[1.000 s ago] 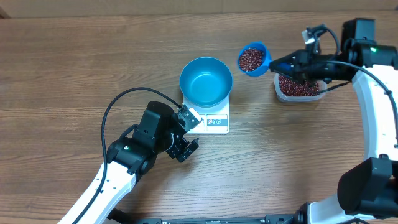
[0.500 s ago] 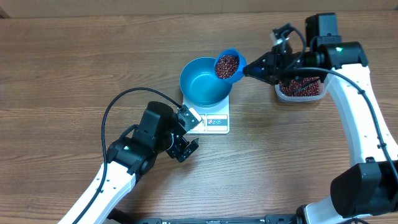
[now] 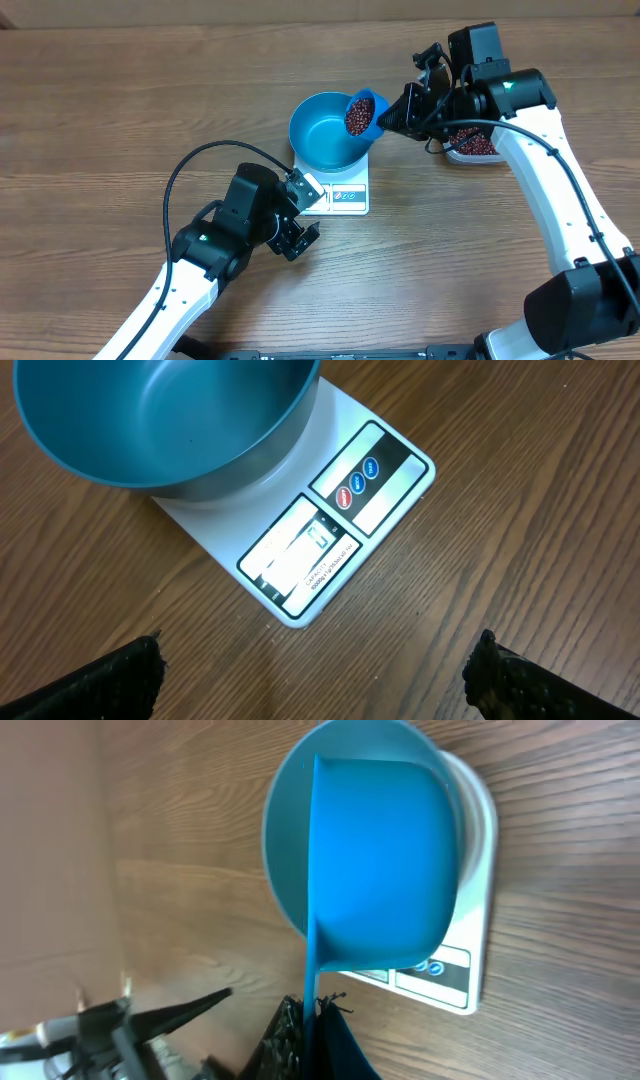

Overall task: Scoop item into bowl and weigh 150g on scale
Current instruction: 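Tilt the blue scoop to pour beans into the teal bowl, right gripper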

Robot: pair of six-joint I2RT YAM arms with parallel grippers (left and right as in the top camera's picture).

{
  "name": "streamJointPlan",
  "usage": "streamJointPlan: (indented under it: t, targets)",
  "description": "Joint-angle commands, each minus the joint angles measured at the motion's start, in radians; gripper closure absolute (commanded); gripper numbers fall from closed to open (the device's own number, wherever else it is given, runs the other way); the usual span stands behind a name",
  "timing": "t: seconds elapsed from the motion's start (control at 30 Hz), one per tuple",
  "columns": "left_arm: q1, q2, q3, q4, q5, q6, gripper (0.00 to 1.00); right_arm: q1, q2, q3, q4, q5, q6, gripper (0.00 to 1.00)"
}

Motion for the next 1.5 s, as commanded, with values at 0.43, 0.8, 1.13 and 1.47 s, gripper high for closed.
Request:
streamJointPlan:
  t: [0.43, 0.8, 1.13, 1.47]
  targets:
    - [0.005, -0.01, -0.006, 0.003, 0.015, 0.015, 0.0, 0.126, 0.0, 0.037, 0.08, 0.158, 0.042, 0.96]
    - [0.005, -0.01, -0.006, 0.003, 0.015, 0.015, 0.0, 0.208, 0.0, 0.037, 0.082, 0.338, 0.042, 0.96]
    - [0.005, -0.01, -0.006, 0.003, 0.015, 0.015, 0.0, 0.246, 0.0, 0.037, 0.081, 0.459, 0.042, 0.96]
    - [0.005, -0.01, -0.006, 0.003, 0.015, 0.015, 0.01, 0.313, 0.0, 0.037, 0.082, 0.599, 0.041, 0.96]
